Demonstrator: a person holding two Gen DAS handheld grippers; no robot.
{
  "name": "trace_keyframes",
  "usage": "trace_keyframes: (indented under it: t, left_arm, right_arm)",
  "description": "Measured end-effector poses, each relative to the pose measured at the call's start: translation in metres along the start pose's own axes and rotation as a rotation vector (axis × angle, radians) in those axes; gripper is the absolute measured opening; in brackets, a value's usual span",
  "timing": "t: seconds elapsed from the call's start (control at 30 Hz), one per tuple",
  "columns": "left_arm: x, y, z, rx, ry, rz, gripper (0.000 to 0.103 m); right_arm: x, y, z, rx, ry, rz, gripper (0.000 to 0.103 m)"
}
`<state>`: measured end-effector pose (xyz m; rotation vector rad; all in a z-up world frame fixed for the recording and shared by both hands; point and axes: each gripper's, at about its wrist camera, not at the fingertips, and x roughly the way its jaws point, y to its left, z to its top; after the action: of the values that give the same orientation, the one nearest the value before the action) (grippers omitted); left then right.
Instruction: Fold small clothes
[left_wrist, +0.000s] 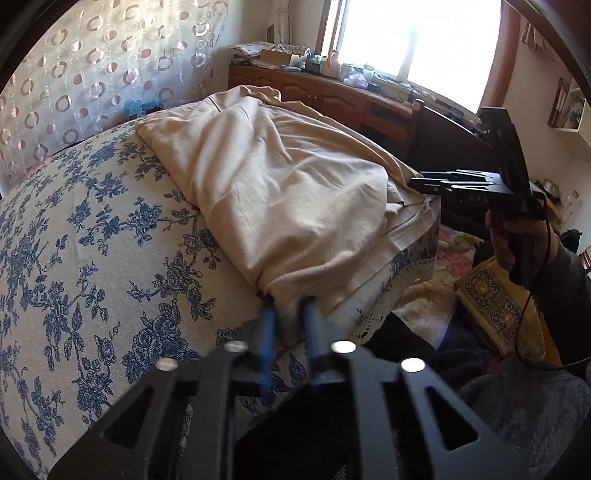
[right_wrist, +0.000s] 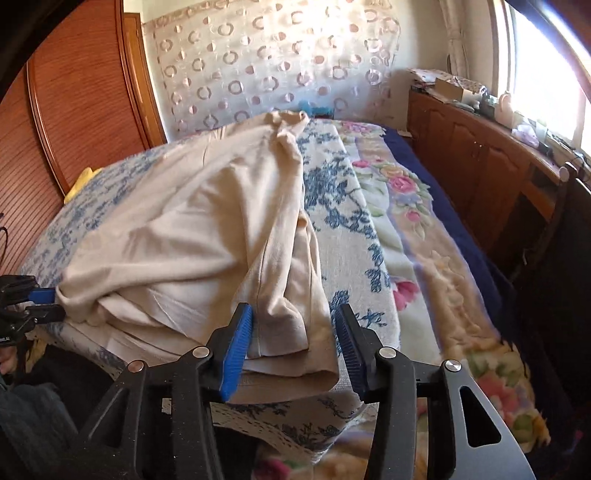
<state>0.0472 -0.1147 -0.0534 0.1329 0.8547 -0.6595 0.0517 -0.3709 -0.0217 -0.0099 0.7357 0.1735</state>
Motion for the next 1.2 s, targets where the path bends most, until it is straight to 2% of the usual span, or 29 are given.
trace_keyframes:
  t: [0.17,0.23,0.27,0.33,0.47,0.57,0.67,0.77,0.9,1.07,1.2]
  left_arm:
    - [-0.02,-0.012,0.002,0.025,-0.055,-0.031,0.003]
    - [-0.028,-0.013,0.005,0.028,-0.075,-0.03,0.003]
    - [-0.033,-0.012,0.008,0.021,-0.093,-0.027,0.003]
    - [-0.043,-0.006,0.015,-0.006,-0.129,-0.044,0.003]
    - [-0.062,0.011,0.041,-0.052,-0.209,-0.052,0.003]
    - [-0.068,0.03,0.074,-0.066,-0.258,-0.029,0.003]
    - [-0.065,0.055,0.106,-0.08,-0.287,0.009,0.003]
    - [-0.052,0.088,0.143,-0.113,-0.306,0.064,0.003]
    - [-0.025,0.129,0.181,-0.141,-0.293,0.139,0.003]
    - [0.017,0.178,0.212,-0.184,-0.259,0.184,0.003]
    - [0.057,0.211,0.226,-0.226,-0.2,0.21,0.003]
  right_arm:
    - [0.0,0.001,0.001,-0.01,-0.003,0.022,0.048]
    - [-0.001,0.002,0.002,-0.027,-0.002,0.05,0.028]
    - [-0.001,0.003,0.002,-0.033,0.002,0.082,0.012]
    - [-0.004,0.003,0.005,-0.041,-0.008,0.113,0.009]
    - [-0.024,-0.008,0.025,-0.019,-0.096,0.18,0.005]
    - [-0.037,-0.02,0.056,-0.002,-0.171,0.212,0.005]
    - [-0.033,-0.022,0.093,-0.029,-0.216,0.208,0.005]
    - [-0.014,-0.026,0.137,-0.051,-0.24,0.194,0.005]
    - [0.026,-0.035,0.19,-0.049,-0.244,0.164,0.005]
    - [0.095,-0.029,0.242,-0.079,-0.19,0.131,0.005]
    - [0.148,-0.018,0.269,-0.12,-0.128,0.08,0.005]
